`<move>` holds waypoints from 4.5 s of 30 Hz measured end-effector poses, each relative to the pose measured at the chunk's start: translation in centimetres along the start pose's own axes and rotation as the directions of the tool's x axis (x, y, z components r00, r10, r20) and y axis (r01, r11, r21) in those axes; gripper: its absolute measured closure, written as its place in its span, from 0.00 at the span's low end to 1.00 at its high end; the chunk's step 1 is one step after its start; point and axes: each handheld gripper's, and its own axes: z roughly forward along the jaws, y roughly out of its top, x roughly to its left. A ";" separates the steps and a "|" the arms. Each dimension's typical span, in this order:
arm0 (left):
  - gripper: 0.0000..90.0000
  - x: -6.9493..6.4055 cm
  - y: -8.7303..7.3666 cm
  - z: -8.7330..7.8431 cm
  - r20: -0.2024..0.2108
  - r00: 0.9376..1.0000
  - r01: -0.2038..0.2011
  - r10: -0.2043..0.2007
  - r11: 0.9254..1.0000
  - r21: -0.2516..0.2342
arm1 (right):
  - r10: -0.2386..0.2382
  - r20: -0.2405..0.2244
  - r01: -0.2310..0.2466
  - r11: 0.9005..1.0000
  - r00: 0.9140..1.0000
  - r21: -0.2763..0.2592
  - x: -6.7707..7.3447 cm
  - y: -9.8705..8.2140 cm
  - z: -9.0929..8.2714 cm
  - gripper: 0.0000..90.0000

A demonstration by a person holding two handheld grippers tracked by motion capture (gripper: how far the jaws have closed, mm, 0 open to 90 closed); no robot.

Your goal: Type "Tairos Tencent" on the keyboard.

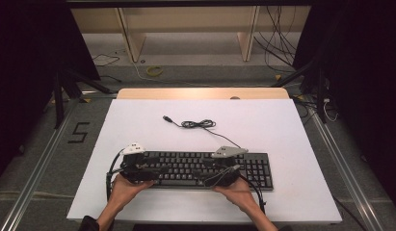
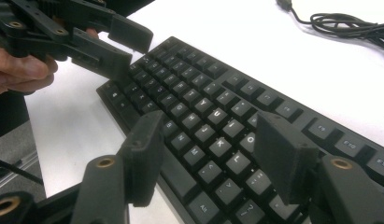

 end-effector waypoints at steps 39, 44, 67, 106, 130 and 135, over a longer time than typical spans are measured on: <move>0.97 0.1 1.5 4.8 -0.004 0.995 -0.099 0.101 0.983 0.154 | 0.006 0.036 -0.004 0.998 0.999 -0.059 -0.4 -2.2 -3.4 0.36; 0.99 0.2 1.5 5.1 -0.008 0.994 -0.105 0.107 0.981 0.164 | 0.010 0.036 -0.008 0.998 0.999 -0.062 -0.4 -2.3 -3.5 0.35; 0.99 0.1 1.2 5.6 -0.018 0.994 -0.101 0.106 0.979 0.176 | 0.005 0.041 -0.004 0.999 0.999 -0.045 -0.1 -2.7 -3.4 0.35; 0.40 -0.7 1.5 1.7 0.108 0.992 -0.060 0.057 0.998 0.018 | 0.029 0.073 -0.022 0.995 0.997 -0.101 -1.4 -3.3 -5.7 0.35; 0.30 -1.6 -1.1 -1.4 0.151 0.985 -0.067 0.080 0.994 -0.089 | 0.030 0.123 -0.012 0.989 0.992 -0.148 -2.1 -5.8 -8.9 0.36; 0.29 -1.8 -1.7 -1.4 0.153 0.985 -0.068 0.082 0.994 -0.089 | 0.028 0.131 -0.007 0.988 0.991 -0.154 -2.2 -6.3 -9.3 0.35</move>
